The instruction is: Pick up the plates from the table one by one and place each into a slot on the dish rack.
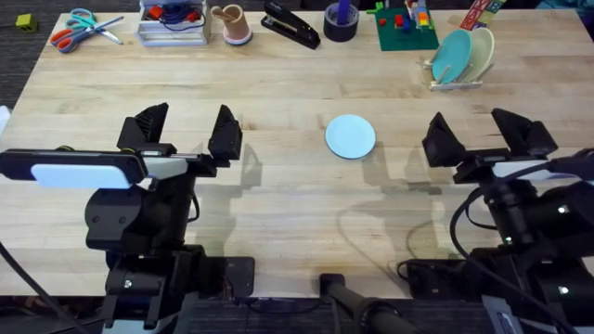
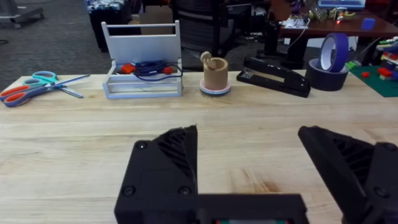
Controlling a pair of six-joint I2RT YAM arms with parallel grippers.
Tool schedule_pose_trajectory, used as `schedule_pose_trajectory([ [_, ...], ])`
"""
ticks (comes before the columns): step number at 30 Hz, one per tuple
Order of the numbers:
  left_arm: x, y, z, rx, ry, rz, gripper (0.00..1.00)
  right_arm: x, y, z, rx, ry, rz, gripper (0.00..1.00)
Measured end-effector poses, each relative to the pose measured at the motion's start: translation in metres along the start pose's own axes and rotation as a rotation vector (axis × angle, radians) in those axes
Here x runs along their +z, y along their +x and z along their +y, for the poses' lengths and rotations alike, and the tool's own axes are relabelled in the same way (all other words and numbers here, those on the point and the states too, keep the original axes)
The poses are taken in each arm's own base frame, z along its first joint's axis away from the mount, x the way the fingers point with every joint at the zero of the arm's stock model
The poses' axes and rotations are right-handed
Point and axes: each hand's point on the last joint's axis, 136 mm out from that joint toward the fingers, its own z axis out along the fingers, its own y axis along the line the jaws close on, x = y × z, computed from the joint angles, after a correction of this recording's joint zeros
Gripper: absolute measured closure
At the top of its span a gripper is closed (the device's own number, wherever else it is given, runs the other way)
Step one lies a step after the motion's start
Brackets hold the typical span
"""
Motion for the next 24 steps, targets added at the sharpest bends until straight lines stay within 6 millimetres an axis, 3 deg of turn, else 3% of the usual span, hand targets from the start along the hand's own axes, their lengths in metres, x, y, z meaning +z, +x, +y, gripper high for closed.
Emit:
schedule_pose_trajectory([
  [16,-0.001,-0.011,-0.002,-0.004,0.012,-0.035,0.010,0.000,-0.007,0.002,-0.001,-0.011,-0.028,0.007],
  [20,-0.007,-0.039,-0.003,-0.006,0.017,-0.072,0.009,-0.002,-0.013,0.002,-0.001,-0.011,-0.035,0.007],
  [24,-0.014,-0.077,-0.003,-0.009,0.020,-0.091,0.010,-0.007,-0.046,0.002,-0.003,-0.011,-0.076,0.007],
])
